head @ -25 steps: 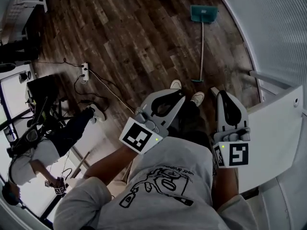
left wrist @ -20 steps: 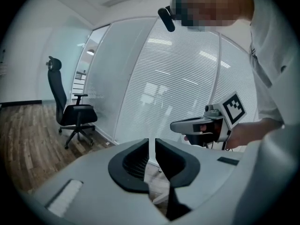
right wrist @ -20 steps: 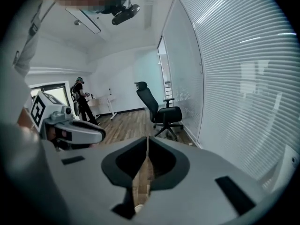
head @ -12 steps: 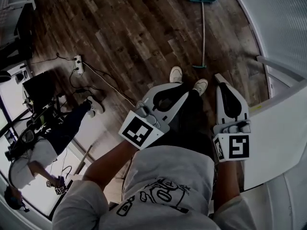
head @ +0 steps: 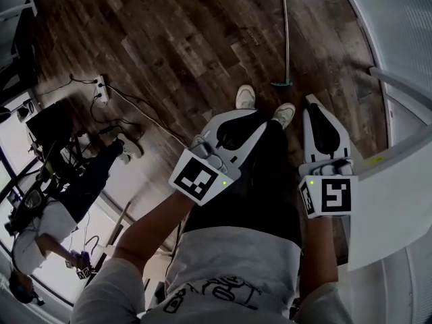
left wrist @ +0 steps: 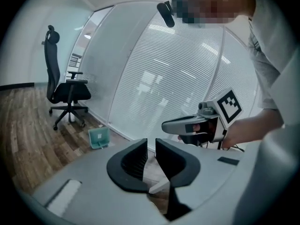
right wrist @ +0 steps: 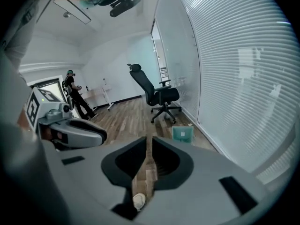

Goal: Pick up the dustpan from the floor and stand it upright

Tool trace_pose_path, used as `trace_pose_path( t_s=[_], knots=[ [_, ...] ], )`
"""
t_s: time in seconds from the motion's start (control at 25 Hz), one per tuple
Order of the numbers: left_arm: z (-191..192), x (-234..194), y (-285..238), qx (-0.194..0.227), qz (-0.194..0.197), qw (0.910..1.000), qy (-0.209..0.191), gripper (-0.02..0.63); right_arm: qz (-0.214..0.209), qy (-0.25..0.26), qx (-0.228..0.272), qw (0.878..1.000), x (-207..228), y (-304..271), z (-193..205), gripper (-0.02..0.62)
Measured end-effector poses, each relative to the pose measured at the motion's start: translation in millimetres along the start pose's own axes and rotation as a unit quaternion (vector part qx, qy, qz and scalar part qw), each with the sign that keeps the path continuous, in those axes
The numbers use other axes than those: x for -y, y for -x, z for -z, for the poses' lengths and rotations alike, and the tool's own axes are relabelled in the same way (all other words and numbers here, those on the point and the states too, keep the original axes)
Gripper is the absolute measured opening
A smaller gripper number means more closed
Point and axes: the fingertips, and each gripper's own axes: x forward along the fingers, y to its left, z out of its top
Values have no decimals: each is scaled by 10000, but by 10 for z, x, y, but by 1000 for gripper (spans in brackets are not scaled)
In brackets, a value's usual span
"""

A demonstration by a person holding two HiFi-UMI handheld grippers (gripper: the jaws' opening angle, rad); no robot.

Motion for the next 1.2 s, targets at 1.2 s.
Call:
trace_pose_path(
  t_s=[1.2],
  knots=[
    [2086, -1004, -1714, -449, 590, 9970, -235, 74, -76, -51, -704, 9975, 902, -1890, 2487, 75]
  ],
)
